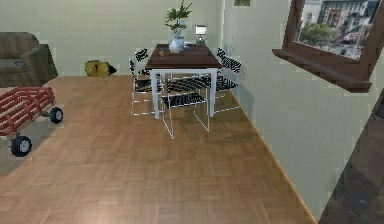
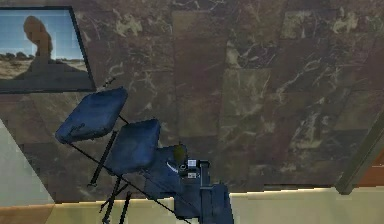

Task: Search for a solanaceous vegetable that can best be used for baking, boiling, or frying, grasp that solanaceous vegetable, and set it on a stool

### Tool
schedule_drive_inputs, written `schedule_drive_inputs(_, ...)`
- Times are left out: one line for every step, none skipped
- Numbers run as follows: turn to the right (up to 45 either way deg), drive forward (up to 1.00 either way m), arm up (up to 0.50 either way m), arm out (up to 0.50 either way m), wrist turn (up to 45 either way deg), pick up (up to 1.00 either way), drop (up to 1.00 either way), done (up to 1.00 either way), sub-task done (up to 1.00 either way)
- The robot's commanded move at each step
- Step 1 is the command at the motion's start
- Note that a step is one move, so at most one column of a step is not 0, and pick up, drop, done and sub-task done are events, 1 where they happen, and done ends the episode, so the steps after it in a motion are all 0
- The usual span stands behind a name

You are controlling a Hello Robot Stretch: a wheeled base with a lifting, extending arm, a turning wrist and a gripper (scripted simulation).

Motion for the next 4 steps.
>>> schedule_drive_inputs(0.0,0.0,0.0,0.0,0.0,0.0,1.0,0.0,0.0)
schedule_drive_inputs(0.0,0.0,0.1,0.0,0.0,0.0,0.0,0.0,0.0)
schedule_drive_inputs(0.0,0.0,0.0,-0.08,0.0,0.0,0.0,0.0,0.0)
schedule_drive_inputs(0.0,0.0,0.0,0.0,0.0,0.0,0.0,1.0,0.0)
